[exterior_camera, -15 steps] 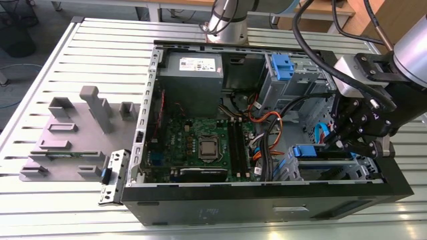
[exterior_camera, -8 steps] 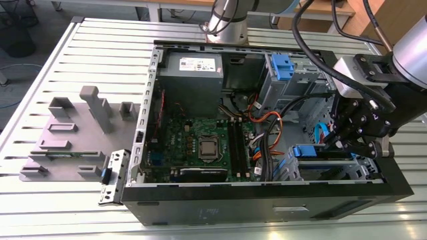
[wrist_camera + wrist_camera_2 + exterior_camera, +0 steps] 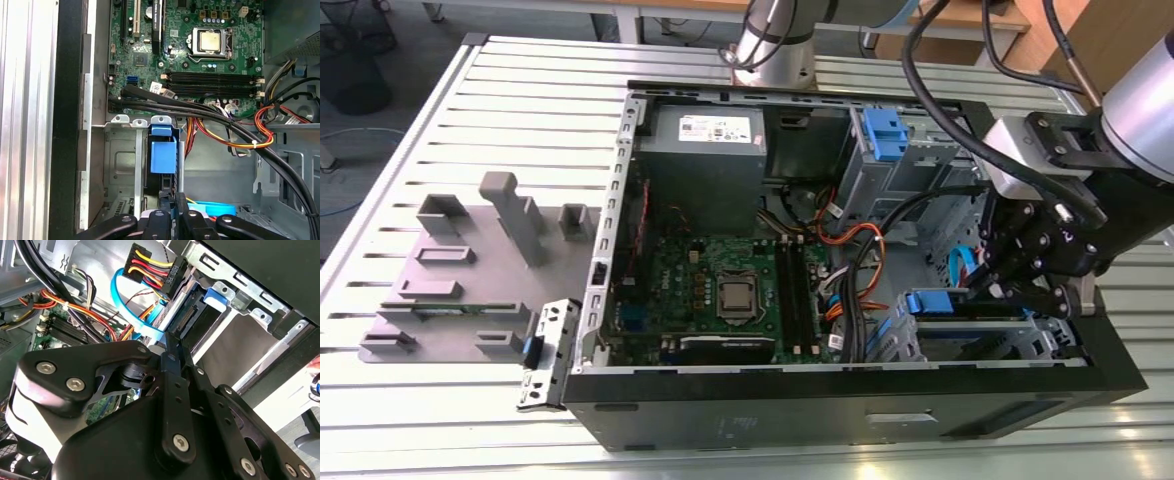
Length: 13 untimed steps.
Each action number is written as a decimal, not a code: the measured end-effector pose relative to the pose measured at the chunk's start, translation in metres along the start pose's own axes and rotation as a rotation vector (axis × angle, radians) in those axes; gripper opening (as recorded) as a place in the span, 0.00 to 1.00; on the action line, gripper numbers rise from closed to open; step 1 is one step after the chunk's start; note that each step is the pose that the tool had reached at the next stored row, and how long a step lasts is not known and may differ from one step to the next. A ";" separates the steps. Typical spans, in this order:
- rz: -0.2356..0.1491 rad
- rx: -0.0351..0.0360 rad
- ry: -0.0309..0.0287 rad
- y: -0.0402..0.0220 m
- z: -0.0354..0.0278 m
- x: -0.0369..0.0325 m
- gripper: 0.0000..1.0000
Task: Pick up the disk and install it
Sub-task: 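Insert the first disk wire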
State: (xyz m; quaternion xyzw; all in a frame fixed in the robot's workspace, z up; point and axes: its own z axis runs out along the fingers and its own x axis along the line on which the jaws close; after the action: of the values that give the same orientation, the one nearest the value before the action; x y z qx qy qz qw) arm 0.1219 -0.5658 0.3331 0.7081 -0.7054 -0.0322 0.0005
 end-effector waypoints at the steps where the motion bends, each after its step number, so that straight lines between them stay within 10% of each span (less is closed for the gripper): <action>1: 0.000 0.0000 0.0002 0.0000 0.0009 0.0001 0.16; 13: 0.000 0.0000 0.0006 -0.0002 0.0042 0.0002 0.16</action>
State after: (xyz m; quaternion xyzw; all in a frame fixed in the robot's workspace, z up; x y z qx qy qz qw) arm 0.1219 -0.5658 0.3289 0.7081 -0.7054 -0.0320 0.0007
